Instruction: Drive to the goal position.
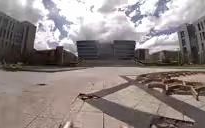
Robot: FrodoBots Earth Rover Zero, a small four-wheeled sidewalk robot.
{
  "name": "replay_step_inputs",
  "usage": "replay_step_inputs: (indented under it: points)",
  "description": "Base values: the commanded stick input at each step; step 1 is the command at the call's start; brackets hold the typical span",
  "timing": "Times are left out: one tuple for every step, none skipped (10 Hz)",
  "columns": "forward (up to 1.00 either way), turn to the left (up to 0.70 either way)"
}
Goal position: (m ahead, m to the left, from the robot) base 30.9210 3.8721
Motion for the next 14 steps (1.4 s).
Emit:
replay_step_inputs:
  points:
    - [0.70, -0.34]
    - [0.70, -0.35]
    - [0.70, -0.35]
    - [0.70, -0.35]
    - [0.70, -0.35]
    - [0.70, -0.35]
    - [0.70, -0.30]
    - [0.70, -0.17]
    - [0.70, -0.10]
    - [0.70, -0.02]
    - [0.70, 0.00]
    - [0.70, 0.00]
    - [0.70, 0.00]
    - [0.70, 0.00]
